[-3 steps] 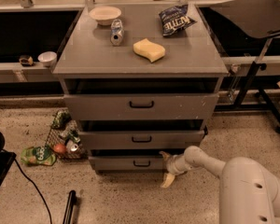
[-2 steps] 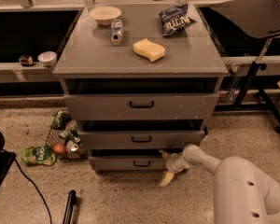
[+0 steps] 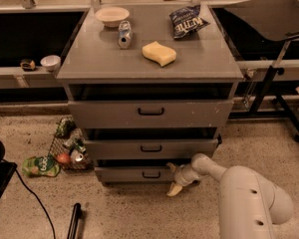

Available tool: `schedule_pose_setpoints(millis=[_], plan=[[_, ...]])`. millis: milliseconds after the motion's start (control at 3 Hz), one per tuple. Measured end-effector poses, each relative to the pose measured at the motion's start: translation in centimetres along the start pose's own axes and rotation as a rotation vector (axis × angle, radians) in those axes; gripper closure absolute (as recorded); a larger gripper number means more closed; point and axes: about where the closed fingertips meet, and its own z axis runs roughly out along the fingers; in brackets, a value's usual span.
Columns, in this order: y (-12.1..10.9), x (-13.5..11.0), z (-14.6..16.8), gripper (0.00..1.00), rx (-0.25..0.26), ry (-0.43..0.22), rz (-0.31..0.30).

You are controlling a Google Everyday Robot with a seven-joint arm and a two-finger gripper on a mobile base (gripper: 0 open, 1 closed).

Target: Open bottom drawer

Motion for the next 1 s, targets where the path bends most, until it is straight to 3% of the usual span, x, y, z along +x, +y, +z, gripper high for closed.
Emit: schedule_pose_setpoints(millis=[333,1000], plan=[[0.66,-1.06,-1.04,0.50,0.008,-0.005,-0.040],[0.72,-1.37,-1.14,0.97,0.005,-0.009,-0.047]])
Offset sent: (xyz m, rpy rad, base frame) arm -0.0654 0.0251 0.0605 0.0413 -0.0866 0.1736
